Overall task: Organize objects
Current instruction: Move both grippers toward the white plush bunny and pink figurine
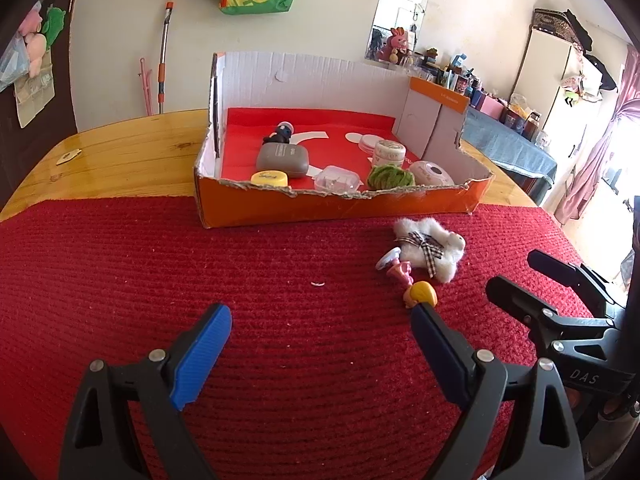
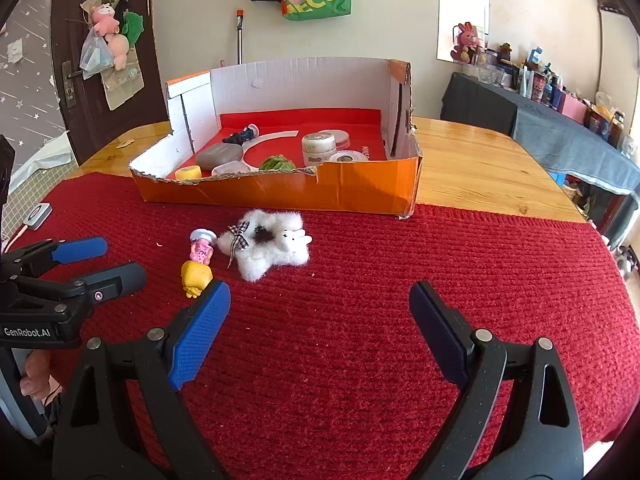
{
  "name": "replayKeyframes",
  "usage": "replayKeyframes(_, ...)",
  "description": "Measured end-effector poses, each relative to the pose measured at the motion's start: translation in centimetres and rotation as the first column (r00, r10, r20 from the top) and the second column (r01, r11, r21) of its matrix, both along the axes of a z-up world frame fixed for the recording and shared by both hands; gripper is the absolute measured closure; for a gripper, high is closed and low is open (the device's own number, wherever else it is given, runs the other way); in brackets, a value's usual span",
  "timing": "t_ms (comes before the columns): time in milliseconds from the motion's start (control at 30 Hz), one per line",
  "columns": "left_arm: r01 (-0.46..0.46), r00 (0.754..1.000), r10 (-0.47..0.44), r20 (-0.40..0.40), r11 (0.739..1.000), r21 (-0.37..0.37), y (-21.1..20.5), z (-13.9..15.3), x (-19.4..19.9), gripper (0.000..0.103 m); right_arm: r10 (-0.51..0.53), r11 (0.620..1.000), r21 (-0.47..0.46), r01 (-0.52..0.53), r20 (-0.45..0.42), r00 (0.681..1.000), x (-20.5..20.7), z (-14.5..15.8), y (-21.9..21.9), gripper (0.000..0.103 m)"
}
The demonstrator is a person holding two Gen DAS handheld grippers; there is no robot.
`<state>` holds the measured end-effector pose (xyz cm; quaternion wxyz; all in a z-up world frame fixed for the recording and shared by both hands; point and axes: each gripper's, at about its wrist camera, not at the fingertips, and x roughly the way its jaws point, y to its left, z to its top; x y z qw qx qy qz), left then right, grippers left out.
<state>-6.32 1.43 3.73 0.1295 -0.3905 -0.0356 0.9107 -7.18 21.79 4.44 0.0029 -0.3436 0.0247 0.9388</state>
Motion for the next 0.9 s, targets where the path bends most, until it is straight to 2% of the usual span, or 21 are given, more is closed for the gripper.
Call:
replayKeyframes(167, 0.033, 0.999, -0.033, 0.033, 0.999, 0.023, 1.2, 0.1, -0.8, 0.010, -0.022, 1.000, -0.017, 0.022, -0.002, 1.000, 0.0, 0.3, 1.1, 0.011)
replayKeyframes(400, 0.078, 0.993, -0.078, 0.084, 0.997, 0.008, 3.5, -0.4, -2.1, 0.010, -0.053, 0.998, -0.020, 0.053, -0.004, 0.999, 0.1, 0.4, 2.6, 0.011)
replayKeyframes(733, 0.070, 0.997, -0.063, 0.054, 0.989, -0.127, 3.6, -0.9, -2.8, 0.010, -0.063, 0.997, -0.044, 0.063, 0.001, 0.998, 0.0, 0.6, 3.6, 0.011)
replayKeyframes(900, 0.037, 0.998, -0.031, 0.056, 0.991, -0.126, 1.6, -0.8, -3.4, 0.010, -0.052, 0.998, -0.039, 0.052, 0.000, 0.999, -0.2, 0.5, 3.1, 0.011)
